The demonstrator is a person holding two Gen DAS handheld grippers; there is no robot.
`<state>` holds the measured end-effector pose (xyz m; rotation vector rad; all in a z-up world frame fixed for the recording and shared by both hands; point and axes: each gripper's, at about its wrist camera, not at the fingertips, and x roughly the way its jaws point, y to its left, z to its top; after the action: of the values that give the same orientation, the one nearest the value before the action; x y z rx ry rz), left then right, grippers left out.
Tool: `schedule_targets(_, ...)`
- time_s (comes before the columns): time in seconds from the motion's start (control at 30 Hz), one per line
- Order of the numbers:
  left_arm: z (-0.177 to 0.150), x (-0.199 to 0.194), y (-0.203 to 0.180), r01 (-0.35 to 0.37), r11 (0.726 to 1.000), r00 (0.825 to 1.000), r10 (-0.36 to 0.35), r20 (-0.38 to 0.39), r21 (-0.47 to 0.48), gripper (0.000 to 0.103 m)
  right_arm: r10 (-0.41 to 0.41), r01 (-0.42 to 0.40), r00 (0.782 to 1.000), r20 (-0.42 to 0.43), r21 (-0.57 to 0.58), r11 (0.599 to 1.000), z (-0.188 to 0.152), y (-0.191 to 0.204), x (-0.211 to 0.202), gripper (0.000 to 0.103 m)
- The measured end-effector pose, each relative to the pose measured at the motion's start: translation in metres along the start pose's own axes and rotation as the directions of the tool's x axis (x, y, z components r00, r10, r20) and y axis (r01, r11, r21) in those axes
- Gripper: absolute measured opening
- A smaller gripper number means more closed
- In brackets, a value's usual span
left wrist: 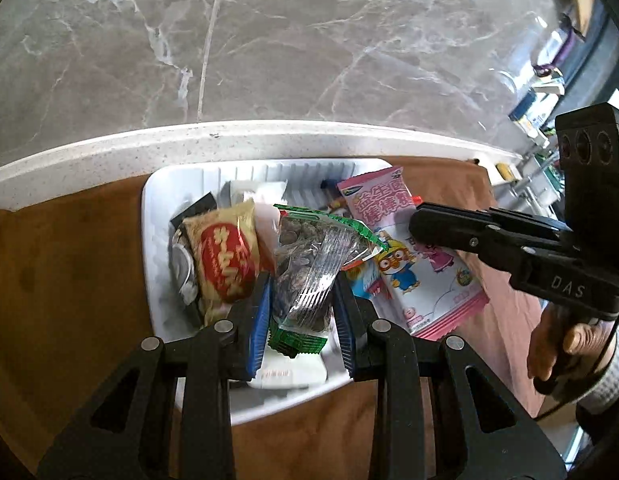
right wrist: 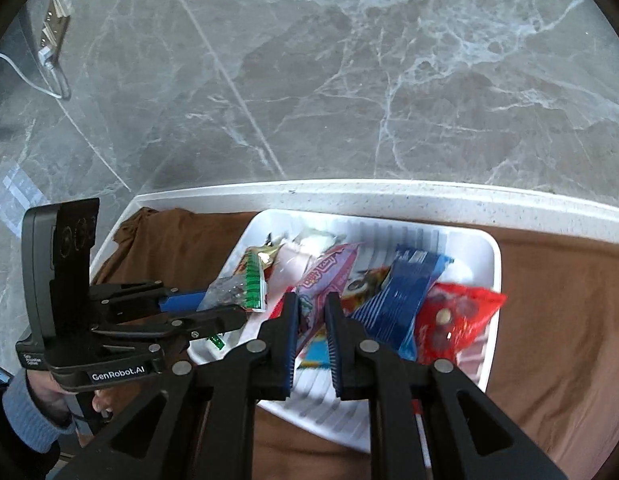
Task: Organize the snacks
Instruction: 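Carry both packets to the tray and open both tools over it, then lift both open tools away from the tray toward the remaining snacks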
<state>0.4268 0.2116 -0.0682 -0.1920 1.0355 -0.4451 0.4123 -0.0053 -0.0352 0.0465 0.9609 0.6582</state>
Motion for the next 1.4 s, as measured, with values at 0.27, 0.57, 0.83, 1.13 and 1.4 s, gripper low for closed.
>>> schedule_targets(0.27,0.012,0.025,0.001,-0.077,0.996,0.997,0.077,0.015,-0.035,0.03,-0.038,0.037,0.999,-0.006,-0.019,0.999,0.011,-0.009,0.016,0.017)
schedule_targets(0.57,0.015,0.023,-0.012,-0.136,0.991,0.988,0.136,0.066,0.001,0.046,-0.111,0.117,0.992,0.062,-0.098,0.988,0.014,-0.001,0.004,0.054)
schedule_targets(0.83,0.006,0.0,-0.022,-0.148,0.989,0.982,0.145,0.124,0.018,0.049,-0.136,0.152,0.984,0.118,-0.139,0.979,0.011,0.012,-0.025,0.055)
schedule_targets(1.13,-0.024,-0.03,-0.033,-0.153,0.987,0.979,0.145,0.142,0.04,0.049,-0.155,0.179,0.978,0.137,-0.188,0.966,-0.013,0.031,-0.054,0.056)
schedule_targets(1.4,-0.061,-0.058,-0.047,-0.15,0.987,0.98,0.14,0.143,0.062,0.054,-0.162,0.197,0.974,0.157,-0.238,0.951,-0.042,0.056,-0.082,0.061)
